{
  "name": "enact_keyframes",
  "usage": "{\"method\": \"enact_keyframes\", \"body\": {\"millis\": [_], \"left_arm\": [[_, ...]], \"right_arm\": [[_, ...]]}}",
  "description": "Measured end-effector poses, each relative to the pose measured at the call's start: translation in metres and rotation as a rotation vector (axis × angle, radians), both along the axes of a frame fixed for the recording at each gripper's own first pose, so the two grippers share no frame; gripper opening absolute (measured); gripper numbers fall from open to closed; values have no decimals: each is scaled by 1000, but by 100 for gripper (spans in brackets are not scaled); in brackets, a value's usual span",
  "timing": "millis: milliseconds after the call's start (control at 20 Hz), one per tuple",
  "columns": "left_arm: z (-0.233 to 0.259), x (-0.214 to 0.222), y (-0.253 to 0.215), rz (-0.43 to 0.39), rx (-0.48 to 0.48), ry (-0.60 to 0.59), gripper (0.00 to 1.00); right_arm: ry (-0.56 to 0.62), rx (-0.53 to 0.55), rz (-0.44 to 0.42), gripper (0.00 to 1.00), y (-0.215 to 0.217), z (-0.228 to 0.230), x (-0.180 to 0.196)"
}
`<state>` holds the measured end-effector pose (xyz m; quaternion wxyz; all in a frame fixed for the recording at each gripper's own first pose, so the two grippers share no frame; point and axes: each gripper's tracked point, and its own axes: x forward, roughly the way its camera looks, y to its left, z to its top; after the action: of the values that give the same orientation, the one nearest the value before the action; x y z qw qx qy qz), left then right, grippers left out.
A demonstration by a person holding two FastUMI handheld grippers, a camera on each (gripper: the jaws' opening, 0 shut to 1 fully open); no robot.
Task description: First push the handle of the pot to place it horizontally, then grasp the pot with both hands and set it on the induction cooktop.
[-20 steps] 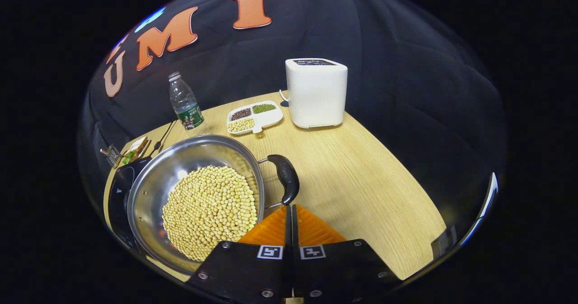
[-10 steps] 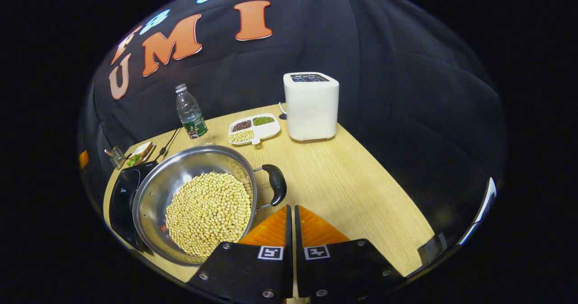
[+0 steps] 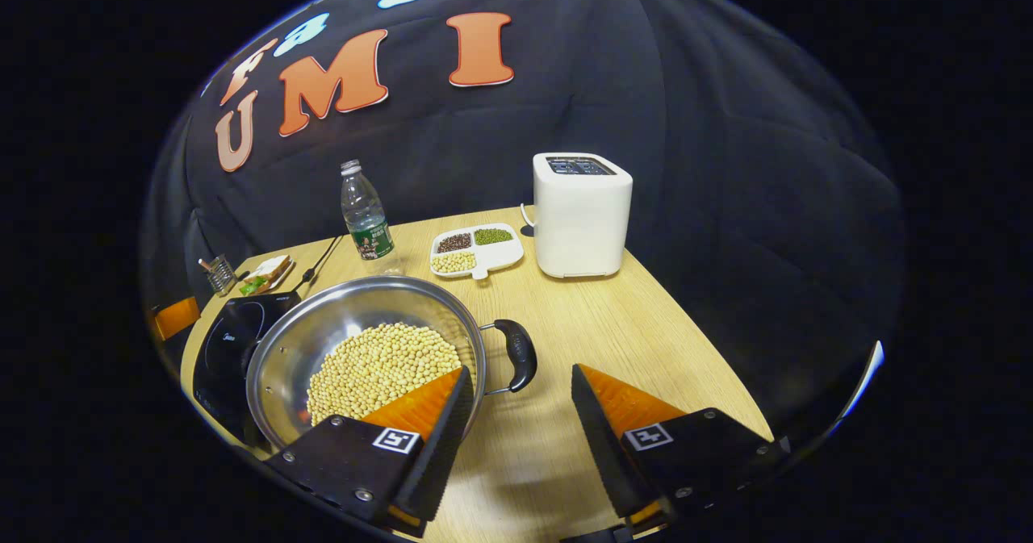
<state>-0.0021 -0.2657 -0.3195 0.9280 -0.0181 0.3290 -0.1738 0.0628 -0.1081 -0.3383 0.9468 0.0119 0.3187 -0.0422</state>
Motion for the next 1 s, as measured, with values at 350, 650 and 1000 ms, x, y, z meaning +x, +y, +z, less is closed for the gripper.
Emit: {"method": "enact_keyframes", "body": {"millis": [350,650,1000], "left_arm": [[-48,-18,-36,-71,17,124,99],[-81,-26,-56,-89,22,221,99],[-91,-21,-60,-74,20,265,97]], "right_arm": [[27,-12,12,94,1,-17,17],[47,-16,18,94,3,-31,35],[107,18,55,89,13,-54,48]]}}
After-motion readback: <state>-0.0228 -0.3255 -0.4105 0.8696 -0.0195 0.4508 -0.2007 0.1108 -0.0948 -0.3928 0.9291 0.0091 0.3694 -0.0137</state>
